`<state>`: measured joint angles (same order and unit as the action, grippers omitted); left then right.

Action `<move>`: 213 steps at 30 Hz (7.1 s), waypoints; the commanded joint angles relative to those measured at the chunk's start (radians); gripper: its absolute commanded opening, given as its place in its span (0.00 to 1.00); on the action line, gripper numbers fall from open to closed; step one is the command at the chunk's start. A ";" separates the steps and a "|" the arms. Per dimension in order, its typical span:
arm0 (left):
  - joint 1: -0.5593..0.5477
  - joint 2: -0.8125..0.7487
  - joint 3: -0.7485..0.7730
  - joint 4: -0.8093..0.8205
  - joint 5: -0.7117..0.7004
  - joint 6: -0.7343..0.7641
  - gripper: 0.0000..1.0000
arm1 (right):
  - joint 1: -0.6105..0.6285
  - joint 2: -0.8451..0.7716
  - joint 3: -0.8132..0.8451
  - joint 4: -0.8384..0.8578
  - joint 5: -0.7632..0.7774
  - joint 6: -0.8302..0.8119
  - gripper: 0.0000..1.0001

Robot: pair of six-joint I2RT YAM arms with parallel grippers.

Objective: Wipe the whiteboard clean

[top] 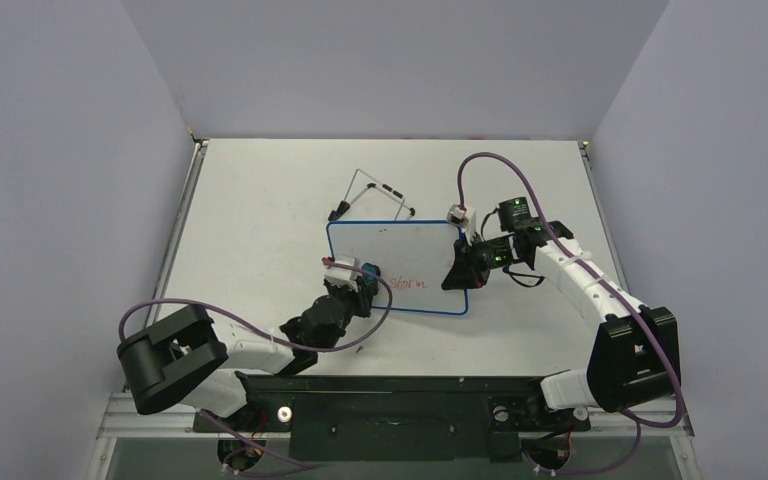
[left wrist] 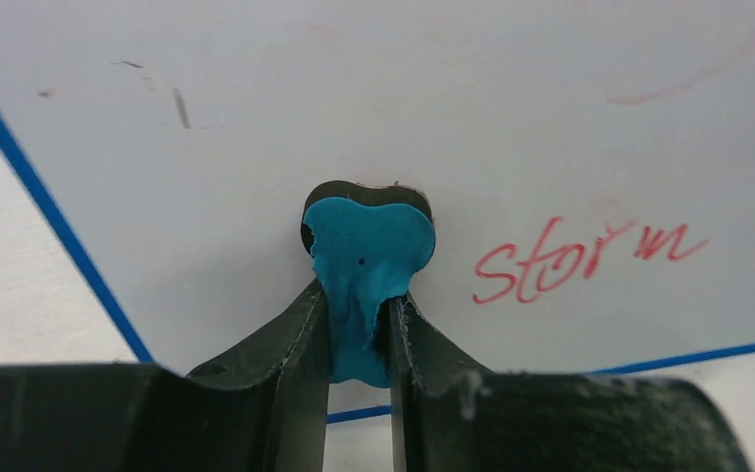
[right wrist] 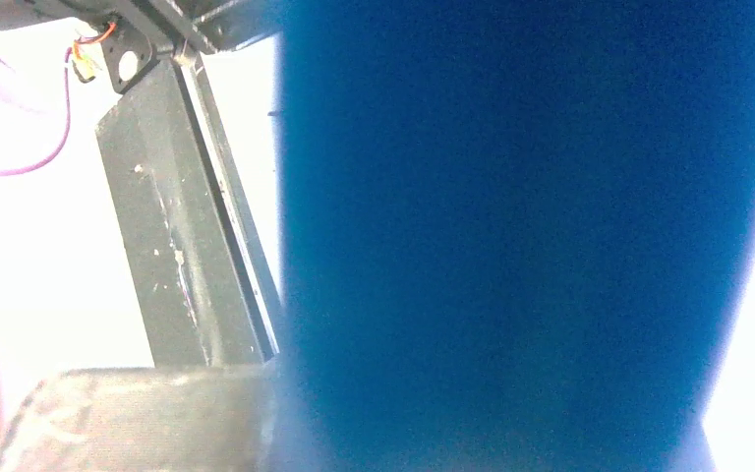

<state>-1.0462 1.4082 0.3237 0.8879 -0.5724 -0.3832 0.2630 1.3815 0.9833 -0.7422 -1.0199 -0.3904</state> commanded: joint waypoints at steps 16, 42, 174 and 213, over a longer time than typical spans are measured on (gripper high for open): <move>-0.110 0.086 0.128 0.043 -0.014 0.047 0.00 | 0.008 -0.024 0.000 -0.023 0.012 -0.028 0.00; -0.113 0.034 0.154 -0.033 -0.110 0.074 0.00 | 0.006 -0.017 -0.001 -0.023 0.017 -0.031 0.00; -0.089 0.141 0.250 -0.106 -0.328 0.011 0.00 | -0.002 -0.031 -0.001 -0.035 0.003 -0.049 0.00; -0.055 0.119 0.303 -0.161 -0.381 -0.025 0.00 | 0.000 -0.029 -0.001 -0.037 0.001 -0.052 0.00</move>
<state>-1.1301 1.5459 0.6189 0.7475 -0.9226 -0.4034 0.2474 1.3796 0.9833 -0.6968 -1.0019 -0.4118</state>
